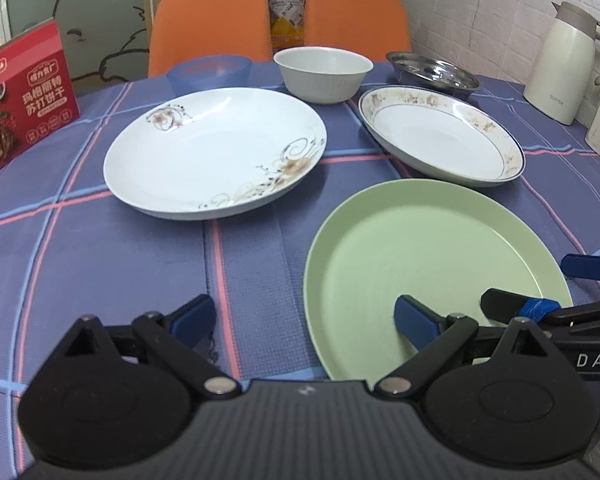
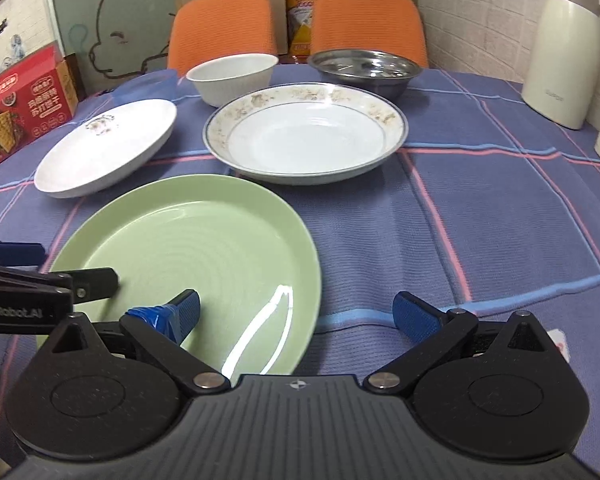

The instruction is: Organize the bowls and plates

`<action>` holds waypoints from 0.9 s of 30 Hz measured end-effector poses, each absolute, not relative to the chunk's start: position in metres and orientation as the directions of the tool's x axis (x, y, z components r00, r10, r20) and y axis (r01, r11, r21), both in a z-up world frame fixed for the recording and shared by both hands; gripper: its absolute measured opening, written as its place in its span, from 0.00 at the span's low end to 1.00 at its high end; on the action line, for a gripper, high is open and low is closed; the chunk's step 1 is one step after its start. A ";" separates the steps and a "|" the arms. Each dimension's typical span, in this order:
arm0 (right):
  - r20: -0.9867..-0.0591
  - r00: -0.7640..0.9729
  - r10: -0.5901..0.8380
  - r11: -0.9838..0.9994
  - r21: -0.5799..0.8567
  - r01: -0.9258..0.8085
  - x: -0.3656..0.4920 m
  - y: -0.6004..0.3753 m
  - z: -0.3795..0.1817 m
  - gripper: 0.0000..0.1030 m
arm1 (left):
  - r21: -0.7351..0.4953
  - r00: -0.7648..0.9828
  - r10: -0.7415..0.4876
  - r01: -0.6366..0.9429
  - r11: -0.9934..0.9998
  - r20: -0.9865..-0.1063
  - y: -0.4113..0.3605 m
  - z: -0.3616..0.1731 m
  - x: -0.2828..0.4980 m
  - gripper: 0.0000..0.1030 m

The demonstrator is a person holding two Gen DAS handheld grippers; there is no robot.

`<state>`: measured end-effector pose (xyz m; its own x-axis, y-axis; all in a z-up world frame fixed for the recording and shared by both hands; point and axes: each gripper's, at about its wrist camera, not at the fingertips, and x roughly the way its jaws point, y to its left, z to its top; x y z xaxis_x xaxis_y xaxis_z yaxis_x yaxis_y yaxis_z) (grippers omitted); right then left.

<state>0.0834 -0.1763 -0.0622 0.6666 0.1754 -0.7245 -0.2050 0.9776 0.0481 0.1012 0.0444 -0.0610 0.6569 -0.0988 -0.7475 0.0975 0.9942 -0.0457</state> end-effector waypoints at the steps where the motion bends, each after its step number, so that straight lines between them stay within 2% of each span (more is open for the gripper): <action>1: -0.723 0.665 0.186 0.974 0.048 -0.220 0.084 -0.175 -0.063 0.89 | -0.048 0.655 -0.105 0.104 0.993 -0.749 0.045 -0.061 0.102 0.93; 6: -0.671 0.709 0.216 0.965 0.037 -0.260 0.074 -0.178 -0.068 0.89 | -0.047 0.658 -0.120 0.128 0.991 -0.744 0.044 -0.061 0.100 0.93; 11: -0.704 0.674 0.223 0.962 0.048 -0.268 0.081 -0.171 -0.062 0.88 | -0.050 0.661 -0.125 0.131 0.990 -0.740 0.044 -0.061 0.100 0.92; 15: -0.676 0.690 0.258 0.950 0.047 -0.309 0.079 -0.172 -0.066 0.89 | -0.050 0.658 -0.132 0.142 0.989 -0.742 0.041 -0.060 0.102 0.89; 16: -0.672 0.692 0.263 0.948 0.047 -0.315 0.080 -0.172 -0.066 0.89 | -0.052 0.658 -0.134 0.143 0.988 -0.741 0.040 -0.059 0.103 0.85; 17: -0.671 0.693 0.265 0.948 0.048 -0.315 0.081 -0.173 -0.066 0.89 | -0.060 0.663 -0.146 0.151 0.987 -0.734 0.038 -0.058 0.102 0.71; 18: -0.672 0.692 0.263 0.948 0.046 -0.316 0.082 -0.172 -0.066 0.88 | -0.069 0.664 -0.166 0.170 0.983 -0.729 0.035 -0.056 0.102 0.63; 19: -0.672 0.690 0.268 0.945 0.044 -0.324 0.082 -0.170 -0.066 0.87 | -0.071 0.662 -0.182 0.190 0.979 -0.727 0.031 -0.054 0.101 0.50; 20: -0.671 0.686 0.282 0.939 0.045 -0.342 0.081 -0.168 -0.066 0.87 | -0.073 0.659 -0.189 0.199 0.977 -0.728 0.028 -0.054 0.100 0.47; 22: -0.669 0.669 0.324 0.917 0.047 -0.397 0.076 -0.158 -0.066 0.86 | -0.076 0.663 -0.176 0.177 0.981 -0.728 0.028 -0.053 0.100 0.47; 24: -0.670 0.674 0.311 0.923 0.046 -0.381 0.073 -0.154 -0.065 0.86 | -0.098 0.658 -0.194 0.181 0.979 -0.727 0.032 -0.053 0.098 0.45; 27: -0.651 0.671 0.354 0.921 0.118 -0.371 0.071 -0.163 -0.064 0.86 | -0.107 0.651 -0.198 0.177 0.978 -0.732 0.031 -0.052 0.095 0.37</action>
